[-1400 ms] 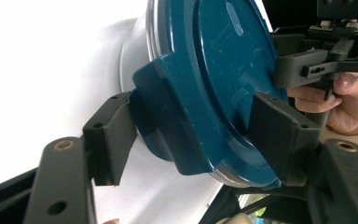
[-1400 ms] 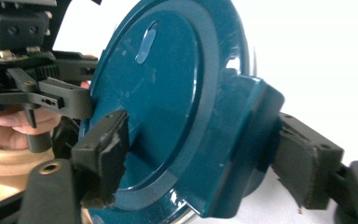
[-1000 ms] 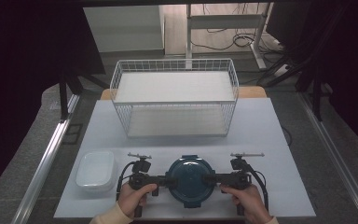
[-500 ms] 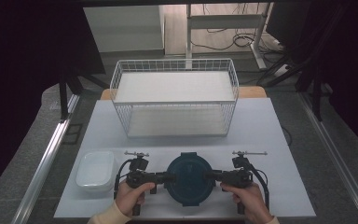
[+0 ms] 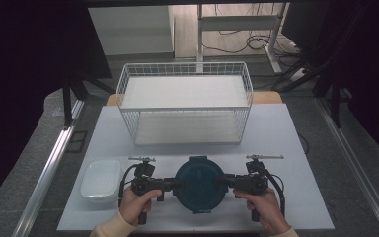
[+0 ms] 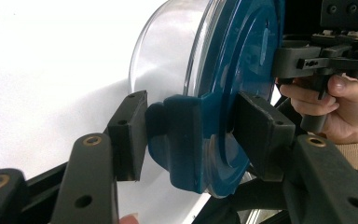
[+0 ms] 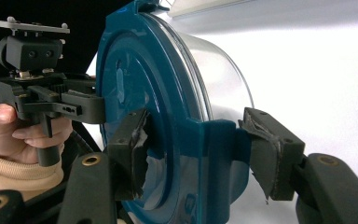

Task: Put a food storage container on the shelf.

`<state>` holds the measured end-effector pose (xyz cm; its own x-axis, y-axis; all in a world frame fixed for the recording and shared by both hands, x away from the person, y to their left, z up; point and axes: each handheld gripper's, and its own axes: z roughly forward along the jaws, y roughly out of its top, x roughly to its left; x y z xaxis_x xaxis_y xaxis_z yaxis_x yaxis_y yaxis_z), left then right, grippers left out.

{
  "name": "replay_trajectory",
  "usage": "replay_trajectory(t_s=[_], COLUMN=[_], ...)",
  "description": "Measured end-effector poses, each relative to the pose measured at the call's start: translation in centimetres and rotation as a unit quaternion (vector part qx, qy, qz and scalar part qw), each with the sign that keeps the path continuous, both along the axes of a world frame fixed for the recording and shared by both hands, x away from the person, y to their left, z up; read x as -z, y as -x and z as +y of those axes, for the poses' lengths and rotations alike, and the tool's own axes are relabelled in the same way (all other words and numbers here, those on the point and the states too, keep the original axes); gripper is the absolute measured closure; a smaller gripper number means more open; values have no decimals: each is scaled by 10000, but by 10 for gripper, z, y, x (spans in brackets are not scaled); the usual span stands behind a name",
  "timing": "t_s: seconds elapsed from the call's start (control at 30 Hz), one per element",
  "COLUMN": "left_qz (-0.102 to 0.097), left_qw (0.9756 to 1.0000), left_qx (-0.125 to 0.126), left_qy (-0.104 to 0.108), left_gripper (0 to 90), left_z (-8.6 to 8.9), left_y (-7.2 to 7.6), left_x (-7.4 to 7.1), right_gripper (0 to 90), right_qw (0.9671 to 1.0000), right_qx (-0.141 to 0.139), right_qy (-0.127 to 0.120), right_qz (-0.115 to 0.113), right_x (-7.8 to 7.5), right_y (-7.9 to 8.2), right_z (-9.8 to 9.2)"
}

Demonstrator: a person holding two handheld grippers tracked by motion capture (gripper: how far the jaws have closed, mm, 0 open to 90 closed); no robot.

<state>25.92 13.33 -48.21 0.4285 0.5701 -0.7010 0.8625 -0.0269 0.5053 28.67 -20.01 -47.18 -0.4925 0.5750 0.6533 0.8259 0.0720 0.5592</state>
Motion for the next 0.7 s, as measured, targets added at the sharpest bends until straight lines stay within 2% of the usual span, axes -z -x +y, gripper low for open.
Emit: replay_trajectory(t_s=[0.23, 0.43, 0.7], left_qz=[-68, -177, -273], left_qw=[10000, 9998, 9995], left_qx=[-38, 14, 93], left_qy=[-40, -120, -88], left_gripper=[454, 453, 457], left_z=[1, 2, 3], left_y=[-2, -10, -23], left_x=[-5, -15, -31], right_gripper=[421, 421, 421], right_qw=[10000, 9999, 9997], right_qx=[-63, -67, -67], right_qy=[24, 7, 15], right_qz=[-56, -126, -255], right_x=[-5, -11, -29], right_y=[-5, -11, -22], right_z=[3, 4, 4])
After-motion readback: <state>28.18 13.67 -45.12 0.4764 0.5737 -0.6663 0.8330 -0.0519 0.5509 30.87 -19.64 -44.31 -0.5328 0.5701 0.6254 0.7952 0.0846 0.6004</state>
